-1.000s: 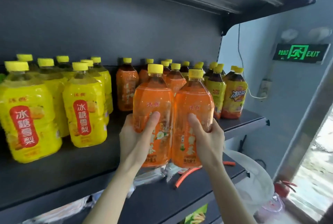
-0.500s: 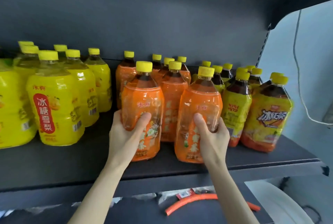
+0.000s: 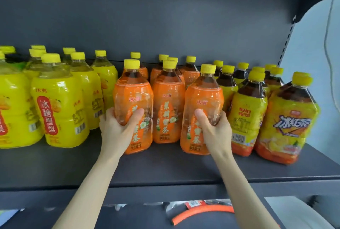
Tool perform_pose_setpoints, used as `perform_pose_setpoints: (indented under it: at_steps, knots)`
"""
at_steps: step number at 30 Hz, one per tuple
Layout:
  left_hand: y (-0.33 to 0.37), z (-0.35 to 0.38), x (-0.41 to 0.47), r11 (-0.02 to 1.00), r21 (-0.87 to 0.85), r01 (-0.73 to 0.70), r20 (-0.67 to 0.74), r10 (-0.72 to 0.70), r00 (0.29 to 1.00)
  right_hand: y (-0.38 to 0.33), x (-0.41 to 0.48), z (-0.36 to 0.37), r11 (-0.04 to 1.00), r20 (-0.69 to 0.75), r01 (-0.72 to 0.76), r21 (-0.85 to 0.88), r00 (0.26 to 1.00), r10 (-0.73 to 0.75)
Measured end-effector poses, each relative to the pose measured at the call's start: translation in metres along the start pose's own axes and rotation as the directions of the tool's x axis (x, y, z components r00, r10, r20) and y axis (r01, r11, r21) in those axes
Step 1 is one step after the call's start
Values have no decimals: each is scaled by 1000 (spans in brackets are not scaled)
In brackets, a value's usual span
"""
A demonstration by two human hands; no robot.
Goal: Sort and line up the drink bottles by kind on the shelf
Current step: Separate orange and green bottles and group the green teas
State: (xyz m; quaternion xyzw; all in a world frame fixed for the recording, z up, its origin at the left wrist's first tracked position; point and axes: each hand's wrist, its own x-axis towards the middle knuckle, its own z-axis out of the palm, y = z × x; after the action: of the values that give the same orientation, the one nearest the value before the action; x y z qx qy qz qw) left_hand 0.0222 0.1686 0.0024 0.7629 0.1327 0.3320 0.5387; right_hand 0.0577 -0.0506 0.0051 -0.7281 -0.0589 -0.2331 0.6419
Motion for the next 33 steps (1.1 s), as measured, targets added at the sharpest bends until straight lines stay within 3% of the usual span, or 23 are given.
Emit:
perform_pose_setpoints:
  at_steps: [14,18,25,30,33]
  knots:
    - [-1,3,39,1000,-11,-29,76,29,997,-2,13,22,998,65,1,-69,998,4]
    - [-3,2,37,999,-27,-36,117,39,992,-3,9,22,971,13,5,-238,1000,-2]
    - [-9,-14,12,977,199,-79,101,60,993,-13,-13,9,939,65,83,-334,996,-65]
    - [3,-40,-18,942,233,-243,93,227,969,-31,-48,2,908,2,237,-345,968,-252]
    - [16,-66,-30,938,171,-302,125,283,951,-52,-62,15,922,38,271,-278,962,-271]
